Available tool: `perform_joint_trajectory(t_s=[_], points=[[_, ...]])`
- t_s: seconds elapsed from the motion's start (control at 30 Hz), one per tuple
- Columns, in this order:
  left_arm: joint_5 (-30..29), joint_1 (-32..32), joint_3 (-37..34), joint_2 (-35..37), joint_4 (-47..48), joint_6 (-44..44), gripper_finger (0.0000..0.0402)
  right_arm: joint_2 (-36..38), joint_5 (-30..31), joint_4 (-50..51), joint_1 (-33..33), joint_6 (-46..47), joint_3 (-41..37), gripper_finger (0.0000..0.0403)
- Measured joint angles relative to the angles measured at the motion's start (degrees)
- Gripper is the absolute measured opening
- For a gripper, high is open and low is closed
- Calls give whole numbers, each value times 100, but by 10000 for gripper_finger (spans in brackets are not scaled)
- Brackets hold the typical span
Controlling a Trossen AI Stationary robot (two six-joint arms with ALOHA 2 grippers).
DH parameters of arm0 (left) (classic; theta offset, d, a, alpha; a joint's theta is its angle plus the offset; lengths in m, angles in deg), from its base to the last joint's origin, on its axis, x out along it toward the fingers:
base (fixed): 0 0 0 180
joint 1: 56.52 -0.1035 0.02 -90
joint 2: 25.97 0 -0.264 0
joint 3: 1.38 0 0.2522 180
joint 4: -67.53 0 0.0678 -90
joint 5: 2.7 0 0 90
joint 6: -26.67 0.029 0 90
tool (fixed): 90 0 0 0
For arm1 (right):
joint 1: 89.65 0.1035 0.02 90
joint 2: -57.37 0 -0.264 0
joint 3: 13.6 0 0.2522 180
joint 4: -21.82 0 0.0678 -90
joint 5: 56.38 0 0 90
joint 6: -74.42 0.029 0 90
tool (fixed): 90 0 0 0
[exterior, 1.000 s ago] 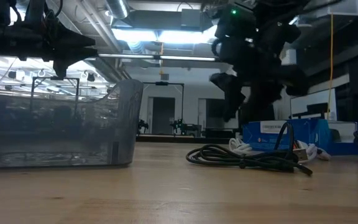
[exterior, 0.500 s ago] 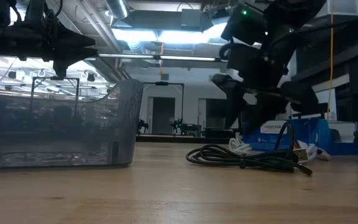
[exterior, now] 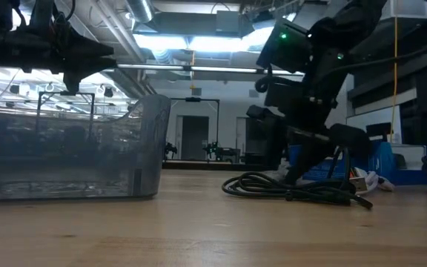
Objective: Pick and place USB-C Cables
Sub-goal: Put the white charger cable into the black bin
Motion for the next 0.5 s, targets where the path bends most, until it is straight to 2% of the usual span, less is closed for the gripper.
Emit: perform_joint_trajectory(t_s=[0.13,0.33,0.5], points=[[0,-1,1,0,73,0,140,54,-1,141,2,579,122,141],[0,0,2,0,87,1,140,41,4,143,-14,1647,235,32],[0,-2,2,1,86,1,140,52,-13,192,-13,2019,289,29]])
